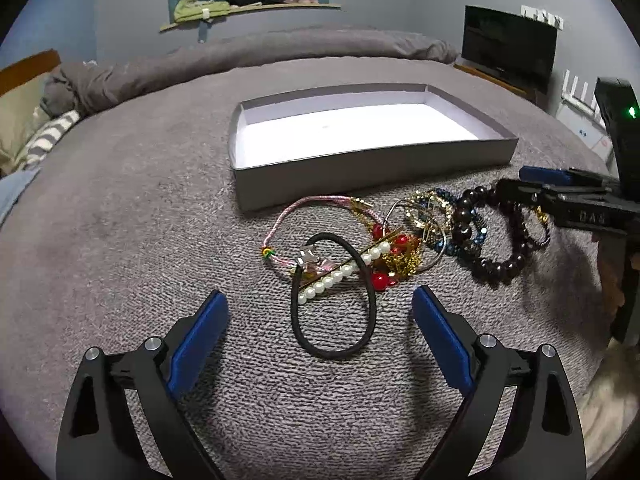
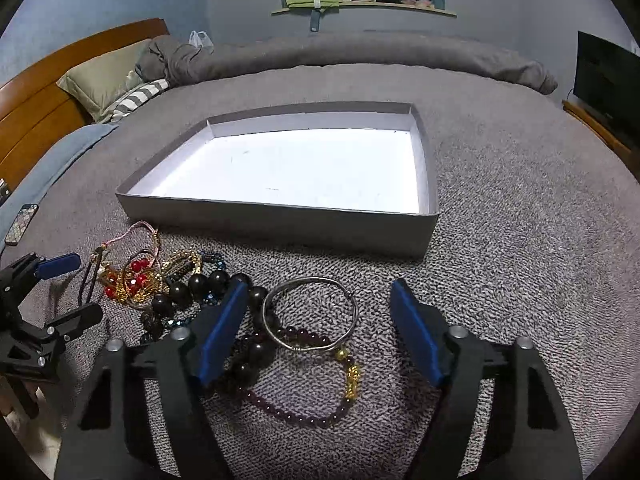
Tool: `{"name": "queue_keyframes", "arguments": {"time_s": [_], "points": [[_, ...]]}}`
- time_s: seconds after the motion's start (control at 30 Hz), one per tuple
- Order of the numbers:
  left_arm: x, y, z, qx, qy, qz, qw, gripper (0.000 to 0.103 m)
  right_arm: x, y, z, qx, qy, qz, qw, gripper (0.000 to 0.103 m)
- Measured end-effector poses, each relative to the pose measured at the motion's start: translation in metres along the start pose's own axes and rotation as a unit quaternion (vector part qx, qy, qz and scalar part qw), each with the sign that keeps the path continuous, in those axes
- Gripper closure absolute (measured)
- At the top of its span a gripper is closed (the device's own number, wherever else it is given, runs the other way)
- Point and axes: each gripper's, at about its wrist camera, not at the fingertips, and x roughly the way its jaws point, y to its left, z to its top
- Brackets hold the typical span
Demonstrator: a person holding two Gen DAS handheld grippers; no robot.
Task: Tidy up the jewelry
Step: 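Grasp the black hair tie with the left tool while the right tool grasps the silver bangle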
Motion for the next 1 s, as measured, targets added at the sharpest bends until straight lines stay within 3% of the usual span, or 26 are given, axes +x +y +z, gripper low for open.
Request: {"name": "queue_keyframes", "arguments": {"time_s": [0.23,0.37,0.67,0.73,0.8,1.0], "points": [[0.001,-0.002,-0.003,0.005,0.007,-0.005,0.9999,0.018,-0.001,-0.001,-0.006,0.007,0.014,0.01,1.0,0.036],[0.001,-0.002,-0.003,0.004,0.007,-0.005,1.0,0.019,-0.003,-0.001,-0.007,0.009,0.012,0.026,1.0,0.053],[-0.001,0.001,-0.003,0.0,0.008,-0.009,0.9999,0.02,-0.019,-0.006,-0.005,0.017,-0.021,0.018,0.999,0.054],[0.0,0.002,-0.003,0.0,0.01,-0.015,0.9998,0.025,-0.023,-0.008,-0.004,0.021,-0.027,0.019,0.999,0.054],[0.001,0.003,-0.003,-0.004,0.015,-0.021,0.9997,0.037,-0.021,-0.009,-0.004,0.021,-0.024,0.018,0.999,0.054],[-0.003,0.006,-0.003,-0.011,0.014,-0.018,0.9997,0.044,-0.023,-0.006,-0.004,0.009,-0.03,0.016,0.999,0.054]]}}
